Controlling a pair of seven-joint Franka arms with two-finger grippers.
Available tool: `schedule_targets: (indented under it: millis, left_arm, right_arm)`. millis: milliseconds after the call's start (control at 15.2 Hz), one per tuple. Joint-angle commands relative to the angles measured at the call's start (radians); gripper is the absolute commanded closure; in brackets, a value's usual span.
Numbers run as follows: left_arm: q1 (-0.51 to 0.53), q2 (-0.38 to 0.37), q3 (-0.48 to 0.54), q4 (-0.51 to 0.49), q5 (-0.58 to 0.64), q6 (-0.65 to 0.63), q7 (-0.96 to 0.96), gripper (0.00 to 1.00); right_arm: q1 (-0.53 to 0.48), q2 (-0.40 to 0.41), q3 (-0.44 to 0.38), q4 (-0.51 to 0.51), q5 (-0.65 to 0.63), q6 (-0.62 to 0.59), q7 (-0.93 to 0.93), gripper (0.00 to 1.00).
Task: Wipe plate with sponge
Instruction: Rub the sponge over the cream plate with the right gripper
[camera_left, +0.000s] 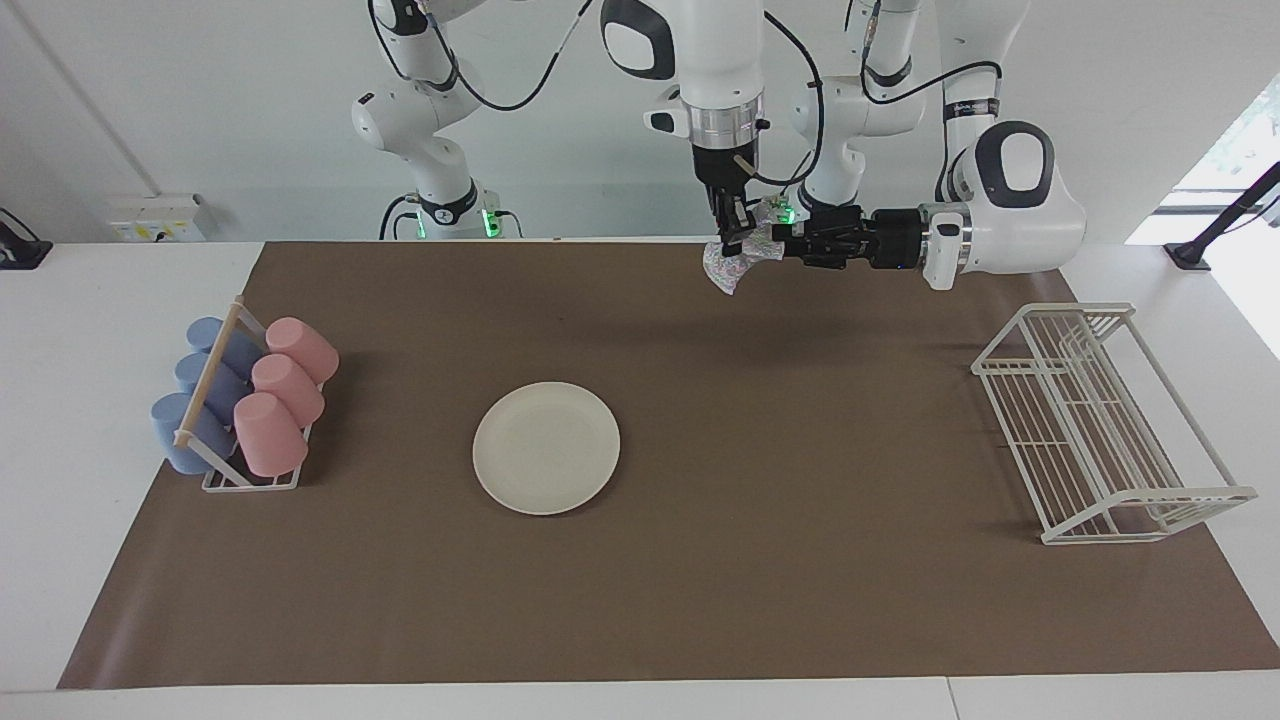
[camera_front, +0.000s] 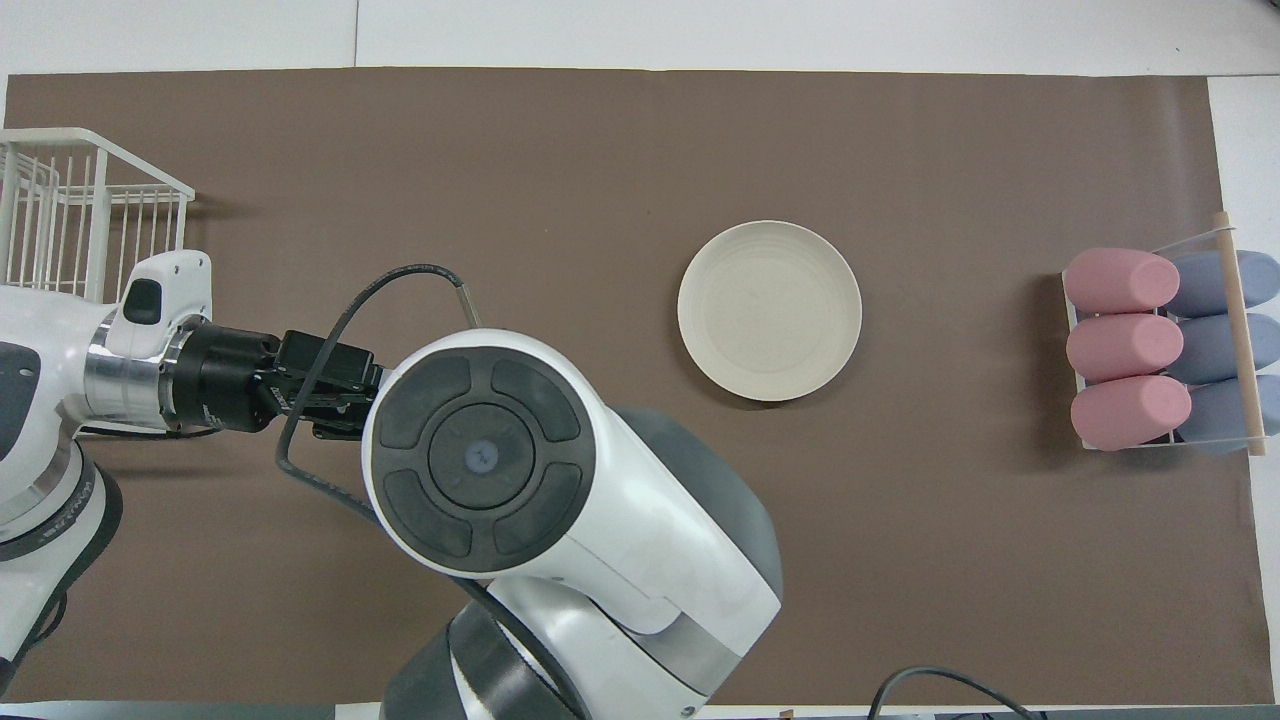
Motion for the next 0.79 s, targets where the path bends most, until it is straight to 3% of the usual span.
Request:
schedule_targets:
  millis: [0,328,525,722]
  left_arm:
    - [0.030,-0.016,0.005,0.007,0.067,-0.015,0.009,0.00]
    - [0.052,-0.012,0.005,0.081,0.280,0.033,0.009,0.00]
    - [0.079,-0.010,0.005,0.113,0.388,0.087,-0.007,0.00]
    - [0.063,0.002,0.001,0.144,0.627,0.205,-0.008,0.00]
  right_arm:
    - [-0.083,-0.067,0.006,-0.131,0.021,0.024,-0.142,1.00]
    - [-0.218,-0.128,0.004,-0.330,0.021,0.183,-0.360,1.00]
    - [-0.286,-0.143,0.004,-0.577,0.021,0.465,-0.474,1.00]
    - [-0.315,-0.148,0.004,-0.738,0.021,0.652,-0.531,1.00]
